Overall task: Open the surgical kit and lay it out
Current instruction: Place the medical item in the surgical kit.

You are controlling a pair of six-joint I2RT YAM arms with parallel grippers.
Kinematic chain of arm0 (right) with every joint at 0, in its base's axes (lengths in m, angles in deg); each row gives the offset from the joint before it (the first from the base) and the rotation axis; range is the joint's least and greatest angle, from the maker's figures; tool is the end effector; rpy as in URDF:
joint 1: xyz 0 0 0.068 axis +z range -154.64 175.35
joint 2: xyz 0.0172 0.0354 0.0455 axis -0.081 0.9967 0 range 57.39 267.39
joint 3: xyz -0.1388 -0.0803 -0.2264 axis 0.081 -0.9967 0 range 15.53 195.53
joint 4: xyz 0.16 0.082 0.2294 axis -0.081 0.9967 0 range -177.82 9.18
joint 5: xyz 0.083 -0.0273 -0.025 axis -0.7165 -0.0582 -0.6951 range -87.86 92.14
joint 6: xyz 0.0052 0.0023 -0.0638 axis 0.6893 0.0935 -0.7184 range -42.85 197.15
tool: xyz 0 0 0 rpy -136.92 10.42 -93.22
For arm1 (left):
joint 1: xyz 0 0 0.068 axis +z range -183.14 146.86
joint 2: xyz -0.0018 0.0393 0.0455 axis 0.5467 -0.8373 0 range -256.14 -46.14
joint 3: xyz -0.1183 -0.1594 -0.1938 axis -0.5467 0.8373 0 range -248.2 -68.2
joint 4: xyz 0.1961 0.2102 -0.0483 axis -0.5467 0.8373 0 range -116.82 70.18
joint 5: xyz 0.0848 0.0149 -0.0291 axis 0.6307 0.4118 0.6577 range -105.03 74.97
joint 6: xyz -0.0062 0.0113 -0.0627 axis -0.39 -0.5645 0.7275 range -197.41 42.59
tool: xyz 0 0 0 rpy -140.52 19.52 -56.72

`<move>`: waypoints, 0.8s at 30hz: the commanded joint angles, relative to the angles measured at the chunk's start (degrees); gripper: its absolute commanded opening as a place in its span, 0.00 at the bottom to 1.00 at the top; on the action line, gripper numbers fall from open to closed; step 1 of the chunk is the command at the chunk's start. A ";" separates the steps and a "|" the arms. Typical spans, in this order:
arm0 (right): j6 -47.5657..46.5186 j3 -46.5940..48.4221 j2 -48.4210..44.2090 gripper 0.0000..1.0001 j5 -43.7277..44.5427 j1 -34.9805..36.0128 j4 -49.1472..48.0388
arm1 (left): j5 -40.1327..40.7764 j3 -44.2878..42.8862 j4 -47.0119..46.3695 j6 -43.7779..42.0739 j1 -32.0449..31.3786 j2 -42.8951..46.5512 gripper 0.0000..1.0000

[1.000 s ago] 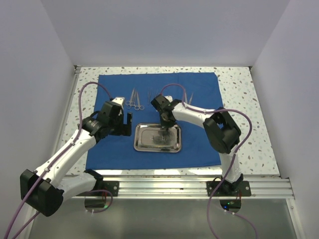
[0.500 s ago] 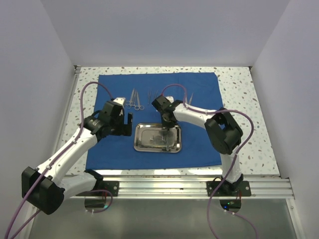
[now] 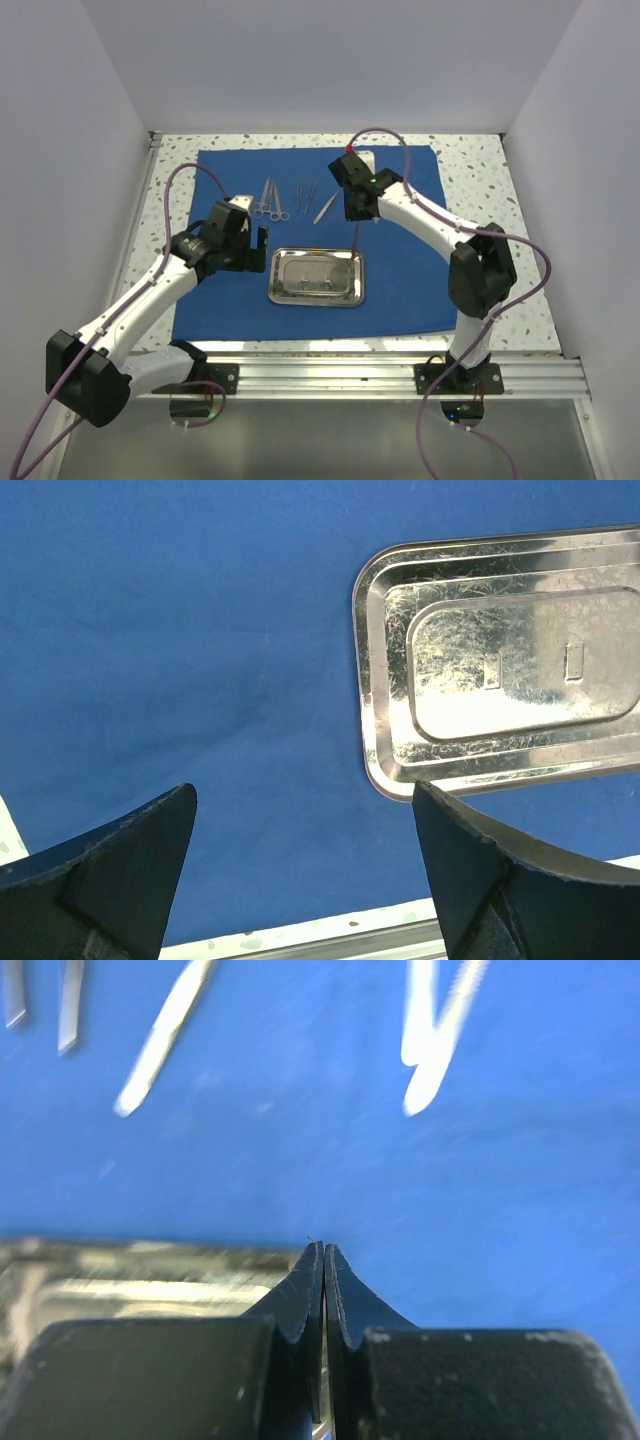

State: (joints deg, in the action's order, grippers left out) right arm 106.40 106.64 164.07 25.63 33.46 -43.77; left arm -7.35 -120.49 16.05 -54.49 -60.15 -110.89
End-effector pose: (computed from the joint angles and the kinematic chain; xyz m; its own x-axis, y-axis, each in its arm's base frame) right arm 0.3587 0.2561 0.2514 -0.7913 -0.0510 -0.6092 -0.0236 0.9983 -0.0529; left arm 0.2334 -0.1115 0.2542 -0.8237 -0.0133 -0.5668 0.0668 0.9905 -0.1202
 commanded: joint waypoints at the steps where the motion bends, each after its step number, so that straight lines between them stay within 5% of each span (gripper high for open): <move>1: -3.49 1.70 0.64 0.00 2.27 -4.43 -0.19 | -0.39 -1.85 -1.92 -0.86 0.29 0.15 0.93; 24: -10.45 40.90 32.71 0.01 4.38 -20.18 -0.10 | 0.32 -6.50 -3.49 -2.35 0.37 -8.80 0.93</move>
State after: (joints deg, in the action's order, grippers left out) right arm 97.35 144.06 194.75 28.64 13.83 -43.36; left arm -7.22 -123.20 15.97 -54.95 -60.15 -117.21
